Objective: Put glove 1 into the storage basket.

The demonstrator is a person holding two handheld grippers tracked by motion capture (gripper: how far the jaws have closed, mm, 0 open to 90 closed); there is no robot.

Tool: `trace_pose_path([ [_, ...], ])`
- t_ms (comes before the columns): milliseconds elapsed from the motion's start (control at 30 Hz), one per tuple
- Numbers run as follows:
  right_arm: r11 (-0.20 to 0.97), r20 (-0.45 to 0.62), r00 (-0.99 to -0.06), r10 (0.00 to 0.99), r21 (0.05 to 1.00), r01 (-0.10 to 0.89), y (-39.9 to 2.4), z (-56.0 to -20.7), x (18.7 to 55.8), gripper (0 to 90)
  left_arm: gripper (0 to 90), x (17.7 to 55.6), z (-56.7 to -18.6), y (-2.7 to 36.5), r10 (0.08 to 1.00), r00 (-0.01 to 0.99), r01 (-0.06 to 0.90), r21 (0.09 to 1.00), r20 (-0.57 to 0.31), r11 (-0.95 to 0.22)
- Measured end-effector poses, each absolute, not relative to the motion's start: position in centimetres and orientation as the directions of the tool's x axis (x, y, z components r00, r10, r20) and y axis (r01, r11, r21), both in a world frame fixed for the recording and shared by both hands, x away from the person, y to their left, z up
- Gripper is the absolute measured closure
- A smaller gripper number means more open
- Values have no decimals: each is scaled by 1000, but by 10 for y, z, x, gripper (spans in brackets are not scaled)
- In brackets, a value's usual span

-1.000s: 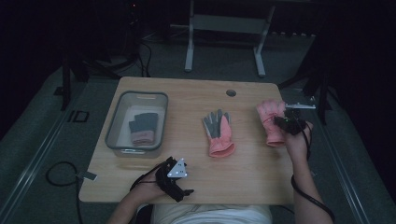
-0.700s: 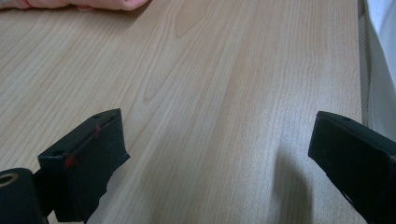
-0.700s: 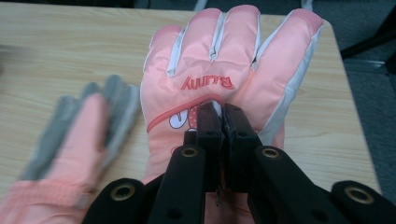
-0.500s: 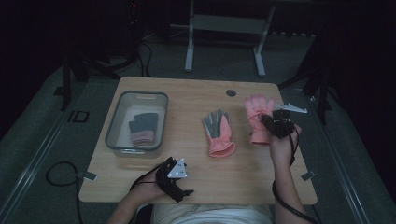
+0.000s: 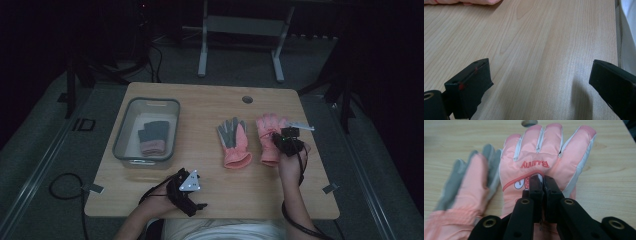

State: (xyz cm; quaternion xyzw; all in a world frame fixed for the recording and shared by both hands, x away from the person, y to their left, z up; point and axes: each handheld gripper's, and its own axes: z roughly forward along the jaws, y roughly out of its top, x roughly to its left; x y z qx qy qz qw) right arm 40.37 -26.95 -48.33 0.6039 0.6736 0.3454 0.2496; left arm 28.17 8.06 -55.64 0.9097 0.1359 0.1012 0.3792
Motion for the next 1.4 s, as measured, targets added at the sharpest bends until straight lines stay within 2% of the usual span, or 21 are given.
trace_pose_path([
  [300,18,71,-100,992,723,690,-272,-522,419,852,36,281,-556,80,325,943,173,719,78,-674],
  [433,20,74,-105,992,720,693,-272,-524,421,830,36,281,-557,80,323,943,171,717,79,-676],
  [633,33,72,-124,990,730,683,-274,-517,420,750,36,281,-556,80,321,944,173,714,76,-678],
  [833,87,61,-198,978,746,660,-280,-498,416,686,37,282,-556,81,325,943,173,716,79,-676],
  [1200,327,-64,-426,902,745,581,-291,-489,420,627,36,281,-556,80,325,943,176,715,76,-676],
  [1333,414,-127,-495,859,742,527,-290,-486,417,626,36,281,-556,81,327,942,178,717,74,-674],
  [1400,427,-127,-513,849,737,524,-291,-485,418,620,36,281,-556,80,327,942,178,716,75,-675],
])
